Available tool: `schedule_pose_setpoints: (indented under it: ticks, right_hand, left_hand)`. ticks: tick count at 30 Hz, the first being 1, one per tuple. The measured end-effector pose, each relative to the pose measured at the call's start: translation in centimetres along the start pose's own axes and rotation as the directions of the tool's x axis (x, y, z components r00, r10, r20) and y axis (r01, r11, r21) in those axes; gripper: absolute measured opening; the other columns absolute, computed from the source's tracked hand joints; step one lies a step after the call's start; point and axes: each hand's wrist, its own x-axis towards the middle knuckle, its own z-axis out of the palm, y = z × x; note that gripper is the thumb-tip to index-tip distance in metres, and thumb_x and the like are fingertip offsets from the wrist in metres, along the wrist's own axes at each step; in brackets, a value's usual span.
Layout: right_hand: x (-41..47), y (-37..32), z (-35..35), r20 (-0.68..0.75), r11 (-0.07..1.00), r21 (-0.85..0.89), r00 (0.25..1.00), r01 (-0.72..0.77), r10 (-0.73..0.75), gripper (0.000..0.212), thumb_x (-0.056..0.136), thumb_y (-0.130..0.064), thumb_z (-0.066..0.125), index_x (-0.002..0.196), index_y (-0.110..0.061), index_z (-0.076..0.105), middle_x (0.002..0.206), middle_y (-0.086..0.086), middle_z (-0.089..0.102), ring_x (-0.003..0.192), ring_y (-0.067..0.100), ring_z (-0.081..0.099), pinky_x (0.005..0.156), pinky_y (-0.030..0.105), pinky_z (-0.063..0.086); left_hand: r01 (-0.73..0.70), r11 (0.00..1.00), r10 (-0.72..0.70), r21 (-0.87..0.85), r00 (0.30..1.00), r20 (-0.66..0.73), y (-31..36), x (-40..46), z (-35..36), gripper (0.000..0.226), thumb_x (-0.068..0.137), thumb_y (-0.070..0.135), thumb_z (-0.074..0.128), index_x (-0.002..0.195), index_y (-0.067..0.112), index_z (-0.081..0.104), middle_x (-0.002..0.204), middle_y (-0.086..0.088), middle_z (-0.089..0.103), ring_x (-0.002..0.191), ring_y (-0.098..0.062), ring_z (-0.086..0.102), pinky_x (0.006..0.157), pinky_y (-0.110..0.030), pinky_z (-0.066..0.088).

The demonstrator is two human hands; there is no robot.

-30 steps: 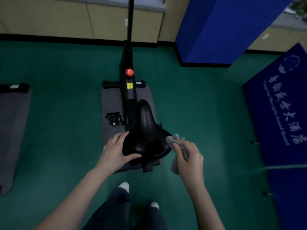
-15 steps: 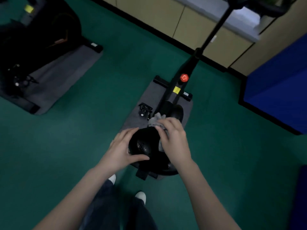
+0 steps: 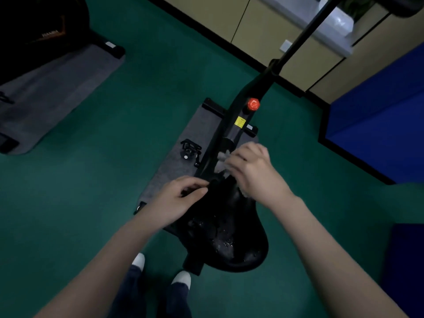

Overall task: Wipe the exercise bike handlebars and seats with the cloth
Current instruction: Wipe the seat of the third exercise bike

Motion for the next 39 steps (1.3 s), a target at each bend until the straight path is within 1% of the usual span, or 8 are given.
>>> schedule_pose_setpoints:
  ticks: [4, 12, 19, 25, 29, 34, 36, 39]
  right_hand:
    - [0.3, 0.3, 0.0, -0.149, 0.955, 0.129, 0.947, -0.267, 0.285, 0.017, 0.09, -0.014, 0.06, 0.097, -0.003, 0.071, 0.093, 0.012, 0.064, 0.094, 0.033, 0.054, 0.086, 0.044, 0.046]
    - [-2.4, -1.4, 0.6, -0.226, 0.913, 0.295, 0.907, -0.283, 0.354, 0.02, 0.092, -0.011, 0.06, 0.108, -0.003, 0.069, 0.105, 0.012, 0.06, 0.107, 0.023, 0.048, 0.098, 0.022, 0.038]
    - [-1.9, 0.5, 1.0, -0.147, 0.589, 0.598, 0.647, -0.544, 0.748, 0.023, 0.096, -0.017, 0.055, 0.111, -0.007, 0.069, 0.105, 0.003, 0.061, 0.102, 0.023, 0.058, 0.089, 0.014, 0.039]
    - [-4.2, -3.2, 1.8, -0.301, 0.717, 0.503, 0.68, -0.483, 0.669, 0.028, 0.093, -0.015, 0.057, 0.119, -0.007, 0.065, 0.118, 0.013, 0.051, 0.114, 0.016, 0.045, 0.102, 0.012, 0.031]
    - [-2.8, -0.5, 1.7, -0.171, 0.64, 0.585, 0.695, -0.499, 0.699, 0.026, 0.097, -0.015, 0.053, 0.119, -0.008, 0.064, 0.116, 0.009, 0.054, 0.107, 0.001, 0.049, 0.097, 0.012, 0.034]
    - [-2.4, 0.6, 2.0, 0.21, 0.042, 0.879, 0.465, -0.474, 0.86, 0.024, 0.102, -0.021, 0.045, 0.106, -0.008, 0.066, 0.1, 0.004, 0.069, 0.096, 0.018, 0.064, 0.093, 0.039, 0.049]
    - [-4.0, -0.8, 2.0, 0.239, 0.009, 0.862, 0.423, -0.506, 0.874, 0.022, 0.102, -0.022, 0.046, 0.092, -0.013, 0.064, 0.084, -0.007, 0.064, 0.081, 0.011, 0.057, 0.083, 0.035, 0.046]
    - [-6.6, -3.5, 1.7, 0.192, 0.158, 0.739, 0.43, -0.655, 0.882, 0.019, 0.1, -0.024, 0.048, 0.096, -0.01, 0.061, 0.087, -0.003, 0.061, 0.083, 0.011, 0.052, 0.082, 0.026, 0.041]
  left_hand:
    - [-0.025, 1.0, 0.024, 0.008, 0.998, 0.064, 0.7, 1.4, 0.6, 0.019, 0.089, 0.029, 0.062, 0.102, 0.042, 0.064, 0.107, 0.02, 0.062, 0.101, 0.003, 0.058, 0.094, -0.023, 0.044]
    - [-0.092, 0.992, 0.081, 0.085, 0.989, 0.124, 2.0, 3.0, 2.0, 0.028, 0.088, 0.025, 0.065, 0.114, 0.034, 0.063, 0.114, 0.012, 0.06, 0.106, -0.002, 0.055, 0.096, -0.022, 0.042]
    - [-0.044, 0.999, 0.039, 0.027, 0.988, 0.15, 2.1, 3.4, 1.6, 0.026, 0.088, 0.024, 0.065, 0.101, 0.046, 0.06, 0.103, 0.02, 0.058, 0.095, 0.008, 0.052, 0.08, -0.009, 0.038]
    - [-0.054, 0.998, 0.049, 0.03, 0.986, 0.161, 2.4, 3.8, 1.5, 0.029, 0.087, 0.023, 0.065, 0.11, 0.041, 0.062, 0.105, 0.015, 0.059, 0.098, 0.0, 0.057, 0.087, -0.022, 0.045]
    - [-0.052, 0.998, 0.047, 0.026, 0.984, 0.174, 2.3, 3.6, 1.5, 0.031, 0.088, 0.025, 0.063, 0.116, 0.037, 0.062, 0.106, 0.016, 0.058, 0.101, 0.0, 0.056, 0.09, -0.02, 0.043]
    - [-0.029, 1.0, 0.027, 0.008, 0.988, 0.152, 2.0, 2.4, 1.4, 0.032, 0.084, 0.037, 0.06, 0.116, 0.037, 0.062, 0.111, 0.022, 0.057, 0.105, 0.006, 0.054, 0.097, -0.017, 0.039]
    - [-0.034, 0.999, 0.032, 0.011, 0.99, 0.136, 1.8, 1.9, 1.3, 0.037, 0.08, 0.043, 0.057, 0.116, 0.035, 0.063, 0.111, 0.023, 0.059, 0.107, 0.006, 0.054, 0.101, -0.021, 0.039]
    - [-0.061, 0.998, 0.06, 0.01, 0.989, 0.132, 1.2, 1.5, 1.2, 0.034, 0.082, 0.046, 0.056, 0.114, 0.038, 0.064, 0.112, 0.024, 0.059, 0.112, 0.004, 0.053, 0.106, -0.032, 0.038]
